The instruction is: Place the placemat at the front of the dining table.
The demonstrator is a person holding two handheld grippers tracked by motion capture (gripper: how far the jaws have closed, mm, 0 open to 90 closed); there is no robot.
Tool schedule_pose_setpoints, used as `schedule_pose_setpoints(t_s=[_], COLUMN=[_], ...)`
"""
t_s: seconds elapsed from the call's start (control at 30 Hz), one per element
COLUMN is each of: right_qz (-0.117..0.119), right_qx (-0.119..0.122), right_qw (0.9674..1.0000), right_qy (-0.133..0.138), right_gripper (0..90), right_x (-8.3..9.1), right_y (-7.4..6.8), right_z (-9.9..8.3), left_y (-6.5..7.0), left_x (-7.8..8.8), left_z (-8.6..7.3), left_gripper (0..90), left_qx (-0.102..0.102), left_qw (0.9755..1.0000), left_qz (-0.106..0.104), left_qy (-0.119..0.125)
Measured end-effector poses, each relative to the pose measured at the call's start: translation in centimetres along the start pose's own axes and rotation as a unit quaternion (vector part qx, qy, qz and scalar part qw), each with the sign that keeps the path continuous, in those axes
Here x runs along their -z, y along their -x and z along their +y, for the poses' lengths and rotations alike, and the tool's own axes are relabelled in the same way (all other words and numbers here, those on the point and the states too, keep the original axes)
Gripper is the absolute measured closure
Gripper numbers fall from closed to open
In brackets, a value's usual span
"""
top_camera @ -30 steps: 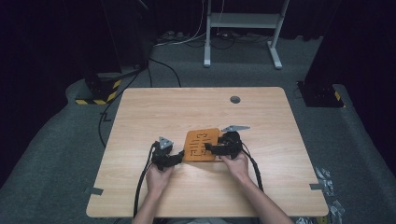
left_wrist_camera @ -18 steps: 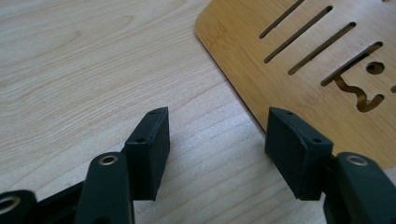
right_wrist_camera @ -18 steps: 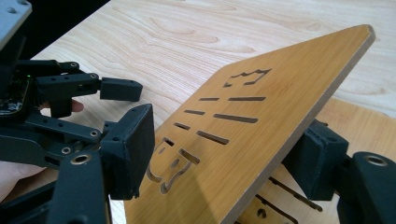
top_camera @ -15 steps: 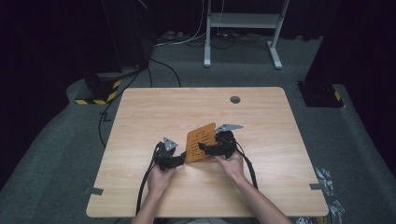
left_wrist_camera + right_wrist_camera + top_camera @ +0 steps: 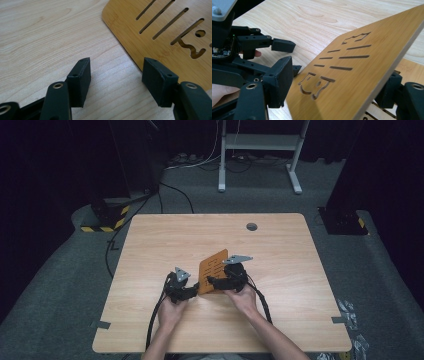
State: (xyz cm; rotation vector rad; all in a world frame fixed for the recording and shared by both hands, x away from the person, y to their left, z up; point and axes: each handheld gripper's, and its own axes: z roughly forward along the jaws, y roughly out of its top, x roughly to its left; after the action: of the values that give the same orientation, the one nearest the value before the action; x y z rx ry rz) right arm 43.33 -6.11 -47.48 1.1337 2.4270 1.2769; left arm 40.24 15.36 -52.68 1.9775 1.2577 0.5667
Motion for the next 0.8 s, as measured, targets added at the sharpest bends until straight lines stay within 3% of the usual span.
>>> schedule_pose_setpoints(t_s=[0.13,0.33,0.43,0.8], right_qz=[-0.001,-0.007,-0.010,0.022], right_qx=[0.004,0.005,-0.001,-0.017], right_qw=[1.0000,1.0000,0.9999,0.9993], right_qy=[-0.003,0.001,0.012,0.027], right_gripper=[25.0,31.9,39.8,62.5], right_x=[-0.24,-0.26,-0.11,0.27], right_y=[-0.27,-0.48,-0.36,-0.50], right_z=[-0.16,-0.38,-0.45,-0.11], left_y=[0.00,0.00,0.00,-0.06], left_x=[0.00,0.00,0.00,-0.01], left_z=[0.00,0.00,0.00,0.01], left_gripper=[40.1,40.1,40.1,38.3], left_qx=[0.000,0.000,0.000,0.000], left_qw=[1.0000,1.0000,1.0000,1.0000], left_qz=[0.000,0.000,0.000,0.001], left_qy=[0.000,0.000,0.000,-0.001])
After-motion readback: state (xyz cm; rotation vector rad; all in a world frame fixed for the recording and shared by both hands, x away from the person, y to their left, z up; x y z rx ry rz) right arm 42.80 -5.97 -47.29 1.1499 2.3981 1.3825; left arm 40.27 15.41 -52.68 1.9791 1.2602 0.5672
